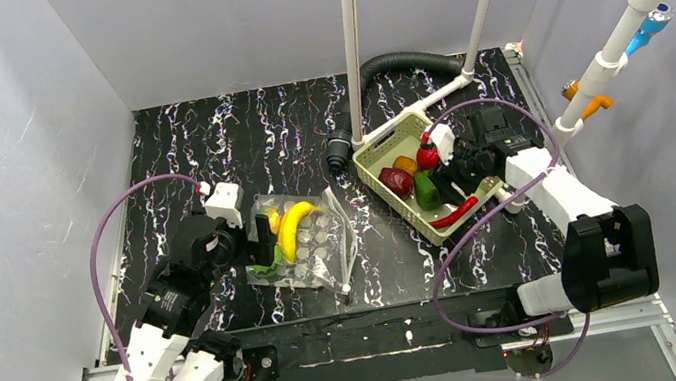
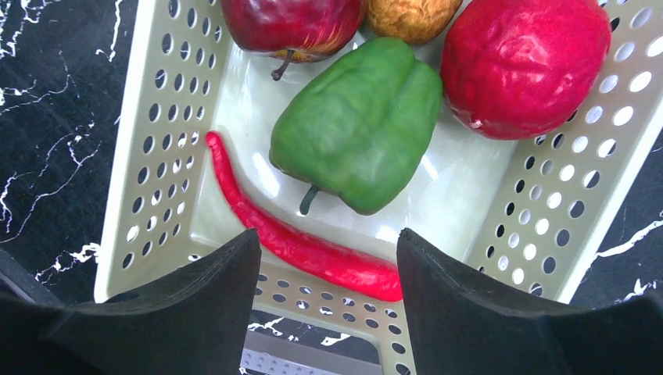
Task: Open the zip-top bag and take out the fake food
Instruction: Place the fake vegetable in the bin.
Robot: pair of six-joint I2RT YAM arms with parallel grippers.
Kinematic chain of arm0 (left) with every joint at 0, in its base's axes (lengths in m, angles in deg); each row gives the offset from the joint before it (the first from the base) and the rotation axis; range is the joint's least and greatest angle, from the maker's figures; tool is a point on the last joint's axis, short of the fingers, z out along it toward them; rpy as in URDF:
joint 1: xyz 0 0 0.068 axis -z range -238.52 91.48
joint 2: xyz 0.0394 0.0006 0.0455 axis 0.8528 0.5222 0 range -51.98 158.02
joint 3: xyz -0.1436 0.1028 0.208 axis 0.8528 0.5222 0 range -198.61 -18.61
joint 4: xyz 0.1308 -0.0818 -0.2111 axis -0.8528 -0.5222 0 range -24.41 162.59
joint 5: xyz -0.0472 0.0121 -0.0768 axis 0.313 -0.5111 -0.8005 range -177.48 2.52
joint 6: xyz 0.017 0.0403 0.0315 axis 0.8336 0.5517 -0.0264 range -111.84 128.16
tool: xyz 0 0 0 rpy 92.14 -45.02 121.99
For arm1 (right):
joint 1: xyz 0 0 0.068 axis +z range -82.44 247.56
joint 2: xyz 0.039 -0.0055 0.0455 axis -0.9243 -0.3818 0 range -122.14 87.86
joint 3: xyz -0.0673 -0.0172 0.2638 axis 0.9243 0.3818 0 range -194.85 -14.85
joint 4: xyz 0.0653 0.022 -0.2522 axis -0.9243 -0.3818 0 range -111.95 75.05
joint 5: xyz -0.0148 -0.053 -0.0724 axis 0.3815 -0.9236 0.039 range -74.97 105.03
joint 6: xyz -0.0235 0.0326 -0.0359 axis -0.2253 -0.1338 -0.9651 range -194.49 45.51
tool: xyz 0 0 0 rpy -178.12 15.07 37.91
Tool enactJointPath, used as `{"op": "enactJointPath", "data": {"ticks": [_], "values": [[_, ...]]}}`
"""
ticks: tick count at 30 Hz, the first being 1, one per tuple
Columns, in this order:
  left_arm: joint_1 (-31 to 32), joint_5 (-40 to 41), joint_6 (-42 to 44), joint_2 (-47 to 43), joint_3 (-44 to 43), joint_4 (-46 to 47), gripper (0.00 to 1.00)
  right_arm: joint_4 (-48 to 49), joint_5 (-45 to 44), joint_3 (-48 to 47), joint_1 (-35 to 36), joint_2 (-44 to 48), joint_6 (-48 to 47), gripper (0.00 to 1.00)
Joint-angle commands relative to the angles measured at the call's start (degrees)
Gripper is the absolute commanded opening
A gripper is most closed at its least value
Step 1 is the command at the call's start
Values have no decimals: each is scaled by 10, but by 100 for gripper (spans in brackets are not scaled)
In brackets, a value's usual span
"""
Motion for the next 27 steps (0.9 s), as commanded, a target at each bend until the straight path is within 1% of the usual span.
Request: {"op": "enactJointPath", "data": {"ticks": [1,27], "values": [[-4,-5,9,-4,5,5,98,-2,40,-7,-4,30,-6,71],[-3,-16,4,-7,6,10,98,-20,149,8,-5,85,-35,71]]}}
